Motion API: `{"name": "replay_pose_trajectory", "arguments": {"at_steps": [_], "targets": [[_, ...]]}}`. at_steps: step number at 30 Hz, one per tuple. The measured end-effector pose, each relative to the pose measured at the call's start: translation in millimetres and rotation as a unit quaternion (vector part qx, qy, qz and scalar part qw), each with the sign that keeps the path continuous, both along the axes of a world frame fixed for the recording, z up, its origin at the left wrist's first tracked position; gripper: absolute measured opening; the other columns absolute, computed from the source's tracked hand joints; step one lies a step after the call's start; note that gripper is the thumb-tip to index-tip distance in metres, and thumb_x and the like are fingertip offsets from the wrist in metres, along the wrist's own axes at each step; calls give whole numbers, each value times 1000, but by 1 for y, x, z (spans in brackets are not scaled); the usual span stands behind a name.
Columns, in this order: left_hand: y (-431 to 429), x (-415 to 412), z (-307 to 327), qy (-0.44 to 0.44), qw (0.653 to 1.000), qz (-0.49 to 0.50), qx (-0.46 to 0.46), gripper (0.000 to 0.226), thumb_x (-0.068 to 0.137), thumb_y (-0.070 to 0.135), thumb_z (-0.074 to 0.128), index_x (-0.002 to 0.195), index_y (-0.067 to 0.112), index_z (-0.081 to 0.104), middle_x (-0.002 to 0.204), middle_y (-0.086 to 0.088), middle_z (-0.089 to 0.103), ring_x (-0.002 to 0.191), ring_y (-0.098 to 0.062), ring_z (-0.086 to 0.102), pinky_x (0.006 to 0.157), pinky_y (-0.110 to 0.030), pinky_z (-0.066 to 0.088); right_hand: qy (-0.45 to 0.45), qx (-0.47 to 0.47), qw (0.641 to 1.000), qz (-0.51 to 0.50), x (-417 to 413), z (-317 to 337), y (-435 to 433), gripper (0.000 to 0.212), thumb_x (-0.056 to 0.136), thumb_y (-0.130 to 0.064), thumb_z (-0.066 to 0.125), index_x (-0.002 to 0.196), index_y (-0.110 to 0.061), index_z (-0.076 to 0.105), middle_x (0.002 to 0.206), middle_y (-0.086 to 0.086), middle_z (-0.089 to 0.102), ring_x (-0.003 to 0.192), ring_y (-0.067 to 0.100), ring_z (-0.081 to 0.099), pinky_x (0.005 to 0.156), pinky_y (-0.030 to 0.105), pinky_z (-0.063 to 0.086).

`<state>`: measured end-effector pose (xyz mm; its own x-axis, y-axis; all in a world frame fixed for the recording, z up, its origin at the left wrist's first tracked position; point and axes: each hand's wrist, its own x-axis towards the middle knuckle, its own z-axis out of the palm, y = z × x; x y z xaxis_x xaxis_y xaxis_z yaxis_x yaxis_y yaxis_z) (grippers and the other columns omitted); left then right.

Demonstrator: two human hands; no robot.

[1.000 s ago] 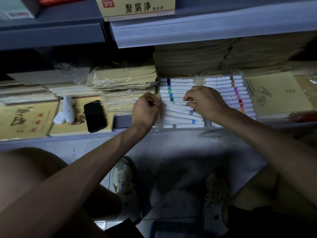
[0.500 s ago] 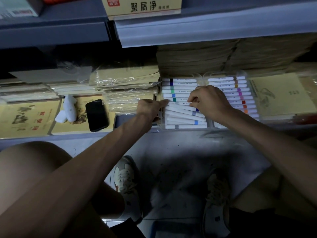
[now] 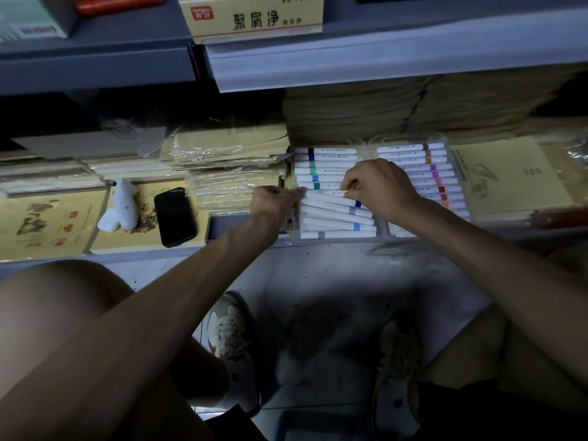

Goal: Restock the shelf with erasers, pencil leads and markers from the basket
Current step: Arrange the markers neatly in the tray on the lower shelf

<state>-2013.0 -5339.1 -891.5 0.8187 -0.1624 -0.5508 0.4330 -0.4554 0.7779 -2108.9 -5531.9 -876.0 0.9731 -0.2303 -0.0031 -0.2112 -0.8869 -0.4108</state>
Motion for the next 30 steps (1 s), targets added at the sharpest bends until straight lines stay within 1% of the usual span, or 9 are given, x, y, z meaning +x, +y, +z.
{"name": "replay_pose_trajectory", "arguments": {"at_steps": [4,7,9,10,13,19,22,27,30], "targets": [[5,-4,2,-22,1000,8,-10,20,88,27,82,90,9,73,73,1,66,56,-11,52,36,-12,34,-16,36,999,6,-4,7,5,11,93,-23,70,98,-19,79,93,-5,75,84,13,67,78,32,53],[10,-5,0,-66,998,14,7,19,91,25,76,76,19,68,76,1,68,67,-17,60,51,-19,44,16,26,999,34,-10,8,11,8,91,-26,73,97,-21,77,87,-9,71,79,8,65,78,31,53],[12,-5,-1,-88,996,15,15,17,92,24,73,77,19,69,80,-1,73,76,-21,69,64,-28,58,25,-2,999,42,-11,6,13,7,93,-23,71,98,-21,76,90,-9,69,81,9,63,78,31,51],[13,-5,-1,-103,994,9,22,14,92,24,71,80,18,71,82,-1,74,79,-23,72,69,-32,60,25,-14,999,44,-11,6,13,8,93,-22,69,98,-21,75,92,-8,69,85,11,62,77,30,49],[15,-9,4,-153,987,-23,41,13,94,23,64,88,16,73,82,-3,75,79,-26,74,65,-31,56,35,-38,997,55,-9,10,14,10,92,-18,65,98,-19,73,97,-7,69,92,15,62,74,28,42],[19,-19,16,-255,956,-126,73,16,95,23,60,92,17,74,81,3,75,79,-18,71,73,-33,58,69,-23,995,66,-8,14,14,19,91,-18,62,109,-21,68,100,-7,70,95,15,61,78,32,49],[19,-23,19,-303,932,-168,107,18,92,29,57,91,21,73,85,3,76,82,-21,71,74,-39,60,76,-11,995,67,-7,16,12,17,85,-21,67,102,-23,70,100,-8,65,93,14,60,79,33,52],[16,-25,23,-274,944,-162,93,17,92,22,59,92,19,76,93,-1,78,91,-24,72,81,-42,59,84,8,995,51,-8,20,12,21,80,-28,73,98,-24,64,91,-8,67,85,16,63,73,34,54],[18,-25,24,-276,942,-165,92,17,92,19,59,92,20,76,93,0,77,90,-22,72,80,-42,60,33,87,996,6,-7,27,9,22,81,-26,73,100,-25,61,83,-7,70,78,14,68,72,39,58]]}}
